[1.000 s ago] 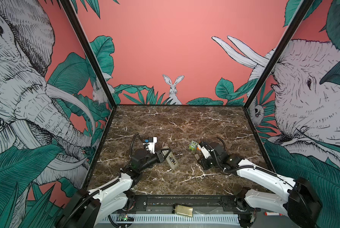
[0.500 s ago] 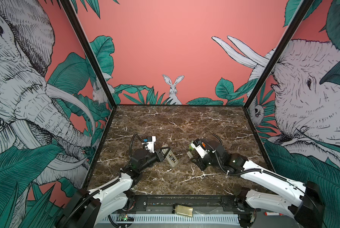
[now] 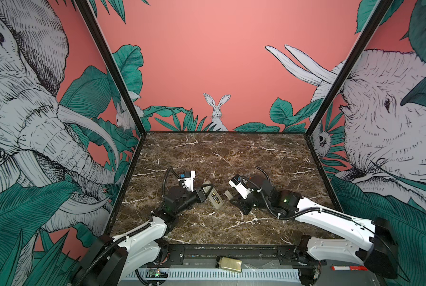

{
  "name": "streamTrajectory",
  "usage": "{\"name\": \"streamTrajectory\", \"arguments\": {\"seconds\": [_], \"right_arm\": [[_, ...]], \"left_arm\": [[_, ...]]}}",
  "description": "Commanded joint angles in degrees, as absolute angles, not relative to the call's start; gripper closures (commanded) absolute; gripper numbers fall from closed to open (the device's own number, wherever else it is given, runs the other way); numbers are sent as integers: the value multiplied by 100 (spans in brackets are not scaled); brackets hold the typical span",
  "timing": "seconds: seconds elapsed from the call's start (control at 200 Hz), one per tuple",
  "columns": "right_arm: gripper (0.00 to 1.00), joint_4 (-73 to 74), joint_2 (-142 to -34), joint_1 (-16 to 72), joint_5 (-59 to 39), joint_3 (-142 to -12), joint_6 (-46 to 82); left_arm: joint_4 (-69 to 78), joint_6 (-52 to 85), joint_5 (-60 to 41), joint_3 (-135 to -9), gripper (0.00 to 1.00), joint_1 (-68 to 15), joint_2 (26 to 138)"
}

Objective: Load the batteries into the remote control
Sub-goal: 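Lift the battery cover and carry it to the remote in the left gripper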

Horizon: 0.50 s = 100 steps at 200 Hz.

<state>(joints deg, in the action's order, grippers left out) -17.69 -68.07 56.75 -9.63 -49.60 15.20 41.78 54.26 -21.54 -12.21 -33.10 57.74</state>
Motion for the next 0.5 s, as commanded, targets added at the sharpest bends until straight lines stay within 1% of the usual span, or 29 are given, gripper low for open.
{"name": "streamTrajectory", "arguments": {"seconds": [0.0, 0.34, 0.495], "right_arm": [[96, -1546, -6985, 5827, -852, -5222, 1606], [96, -1598, -7469, 6073, -827, -5593, 1649], [97, -1803, -7701, 6156, -656, -5807, 1648]], "left_arm": [[4467, 5476, -2101, -1240, 100, -3340, 5725], [4487, 5493, -2049, -1189, 100, -3340, 5694], [4473, 5482, -2041, -1167, 100, -3342, 5676]]}}
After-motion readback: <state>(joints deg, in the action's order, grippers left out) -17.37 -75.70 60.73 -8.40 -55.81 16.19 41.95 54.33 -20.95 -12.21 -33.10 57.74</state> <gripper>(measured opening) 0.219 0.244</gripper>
